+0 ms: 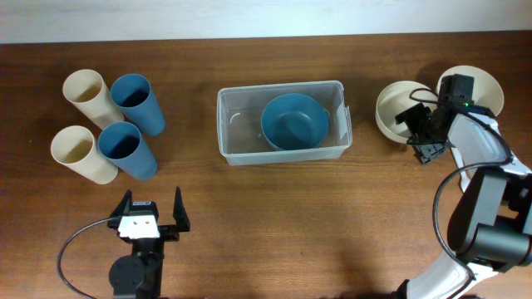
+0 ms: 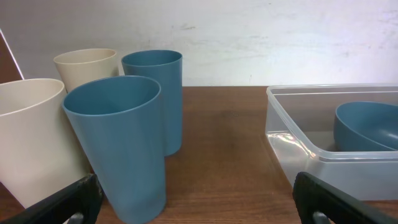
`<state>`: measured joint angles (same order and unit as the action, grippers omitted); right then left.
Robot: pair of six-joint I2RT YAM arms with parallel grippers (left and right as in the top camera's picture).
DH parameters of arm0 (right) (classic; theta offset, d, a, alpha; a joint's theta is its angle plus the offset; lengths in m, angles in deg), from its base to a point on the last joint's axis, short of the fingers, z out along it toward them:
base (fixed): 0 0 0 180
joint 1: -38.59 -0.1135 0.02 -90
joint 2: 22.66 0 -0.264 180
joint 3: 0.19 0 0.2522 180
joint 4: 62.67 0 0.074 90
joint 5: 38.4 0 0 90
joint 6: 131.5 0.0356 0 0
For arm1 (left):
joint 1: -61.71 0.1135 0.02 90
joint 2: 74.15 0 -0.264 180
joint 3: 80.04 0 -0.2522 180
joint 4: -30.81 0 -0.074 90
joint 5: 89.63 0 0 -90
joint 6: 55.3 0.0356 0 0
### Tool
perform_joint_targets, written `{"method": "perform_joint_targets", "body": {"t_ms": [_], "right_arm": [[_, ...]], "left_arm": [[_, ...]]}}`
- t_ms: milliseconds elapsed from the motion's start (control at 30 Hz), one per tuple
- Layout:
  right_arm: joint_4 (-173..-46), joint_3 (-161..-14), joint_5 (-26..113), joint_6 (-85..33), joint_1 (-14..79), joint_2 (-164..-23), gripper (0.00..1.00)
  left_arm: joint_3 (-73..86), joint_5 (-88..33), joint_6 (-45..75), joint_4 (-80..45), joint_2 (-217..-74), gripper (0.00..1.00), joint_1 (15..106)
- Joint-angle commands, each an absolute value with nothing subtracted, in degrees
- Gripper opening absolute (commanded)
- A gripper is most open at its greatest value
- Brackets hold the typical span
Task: Pack container
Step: 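Release the blue bowl and move the right gripper to the cream bowl, then grasp the front cream bowl rim with the right gripper and lift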
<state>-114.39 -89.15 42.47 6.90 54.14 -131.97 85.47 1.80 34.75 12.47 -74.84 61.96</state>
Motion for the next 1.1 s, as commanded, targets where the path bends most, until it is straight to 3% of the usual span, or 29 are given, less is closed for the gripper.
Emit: {"method": "perform_joint_targets", "body": {"t_ms": [0, 233, 300, 333, 633, 1067], "right_arm": [[-113.86, -88.47, 43.19, 7.25, 53.99, -134.38, 0.72], [-113.45, -88.47, 43.19, 7.23, 53.99, -134.42, 0.31], [-113.43, -88.47, 43.17, 7.23, 53.99, -134.42, 0.09], [-113.41, -88.47, 43.19, 7.23, 54.03, -134.42, 0.04], [-112.62, -91.16, 36.11, 6.73, 54.42, -131.73, 0.03], [-117.62, -106.15, 29.71, -5.31, 53.37, -118.84, 0.04]], "left_arm": [[85.69, 1.19, 35.62, 12.30, -74.44, 0.99, 62.20], [85.69, 1.19, 35.62, 12.30, -74.44, 1.00, 62.20], [85.69, 1.19, 35.62, 12.30, -74.44, 1.00, 62.20], [85.69, 1.19, 35.62, 12.30, -74.44, 0.99, 62.20], [85.69, 1.19, 35.62, 12.30, -74.44, 0.99, 62.20], [85.69, 1.19, 35.62, 12.30, -74.44, 1.00, 62.20]]}}
